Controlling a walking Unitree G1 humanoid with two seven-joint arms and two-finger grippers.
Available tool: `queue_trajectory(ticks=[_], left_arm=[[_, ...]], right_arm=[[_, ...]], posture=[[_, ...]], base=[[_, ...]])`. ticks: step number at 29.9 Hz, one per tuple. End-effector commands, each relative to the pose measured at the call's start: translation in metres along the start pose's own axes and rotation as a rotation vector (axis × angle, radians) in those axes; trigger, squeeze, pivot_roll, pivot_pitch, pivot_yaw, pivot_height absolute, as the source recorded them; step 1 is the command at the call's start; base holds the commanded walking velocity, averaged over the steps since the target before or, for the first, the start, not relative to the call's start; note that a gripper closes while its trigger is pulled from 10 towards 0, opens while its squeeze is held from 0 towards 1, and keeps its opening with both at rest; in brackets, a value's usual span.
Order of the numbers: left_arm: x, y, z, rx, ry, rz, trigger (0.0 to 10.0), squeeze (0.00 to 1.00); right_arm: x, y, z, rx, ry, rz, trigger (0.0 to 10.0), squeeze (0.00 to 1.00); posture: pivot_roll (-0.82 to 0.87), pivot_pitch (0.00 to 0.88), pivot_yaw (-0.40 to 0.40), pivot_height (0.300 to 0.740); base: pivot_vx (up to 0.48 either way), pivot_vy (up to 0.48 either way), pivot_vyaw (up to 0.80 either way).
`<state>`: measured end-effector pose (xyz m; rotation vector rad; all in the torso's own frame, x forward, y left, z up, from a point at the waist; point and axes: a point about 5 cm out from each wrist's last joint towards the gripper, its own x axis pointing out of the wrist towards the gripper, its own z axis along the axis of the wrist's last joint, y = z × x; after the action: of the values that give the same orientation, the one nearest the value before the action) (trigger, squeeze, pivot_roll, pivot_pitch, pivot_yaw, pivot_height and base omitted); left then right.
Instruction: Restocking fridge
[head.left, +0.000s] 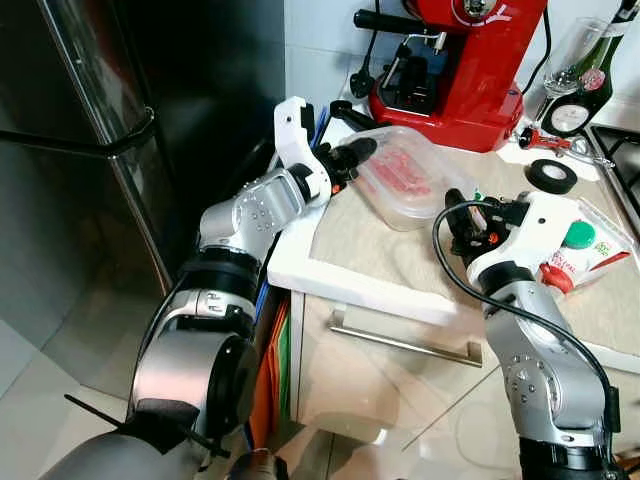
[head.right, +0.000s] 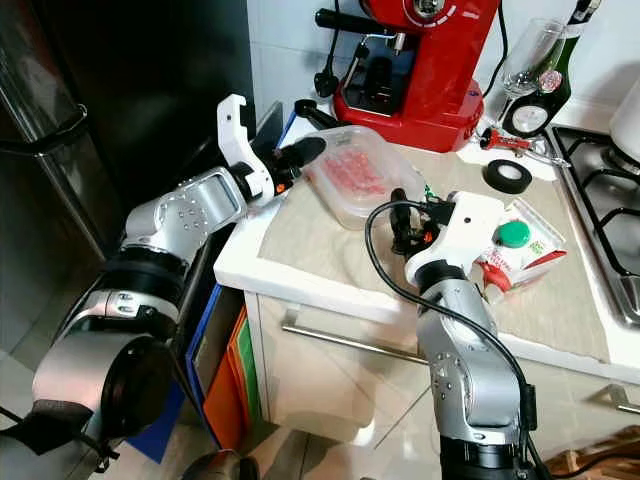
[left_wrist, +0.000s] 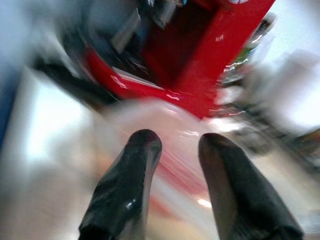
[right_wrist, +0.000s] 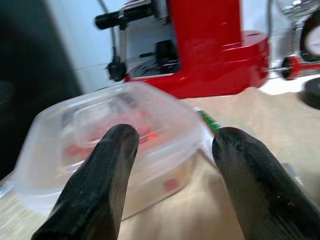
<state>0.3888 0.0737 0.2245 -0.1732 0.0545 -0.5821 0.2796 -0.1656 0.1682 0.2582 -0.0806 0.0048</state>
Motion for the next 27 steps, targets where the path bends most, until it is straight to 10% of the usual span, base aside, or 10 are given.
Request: queue_trajectory(ticks=[1,8,11,19,27], left_arm=[[-0.009,0.006,0.015,0.189,-0.101,0.058,10.0,0.00],[-0.026,0.016,0.022,0.169,-0.131,0.093,10.0,0.00],[-0.039,0.014,0.019,0.291,-0.168,0.136,10.0,0.00],[-0.107,-0.005,-0.003,0.447,-0.314,0.195,10.0,0.00],[-0.116,-0.025,-0.029,0.425,-0.250,0.128,10.0,0.00]], right_arm=[[0.000,-0.008,0.018,-0.020,-0.079,-0.053,10.0,0.00],[0.001,-0.019,0.031,-0.046,-0.110,-0.077,10.0,0.00],[-0.003,-0.022,0.033,-0.077,-0.121,-0.083,10.0,0.00],[-0.052,-0.001,0.025,-0.332,-0.151,-0.009,10.0,0.00],[-0.058,0.005,0.015,-0.408,-0.144,0.021,10.0,0.00]], posture=[[0.05,0.000,0.011,0.730],[0.05,0.000,0.016,0.730],[0.05,0.000,0.016,0.730],[0.06,0.000,0.009,0.730],[0.07,0.000,-0.005,0.730]], base=[[0.000,0.000,0.00],[0.000,0.000,0.00],[0.000,0.000,0.00],[0.000,0.000,0.00],[0.000,0.000,0.00]])
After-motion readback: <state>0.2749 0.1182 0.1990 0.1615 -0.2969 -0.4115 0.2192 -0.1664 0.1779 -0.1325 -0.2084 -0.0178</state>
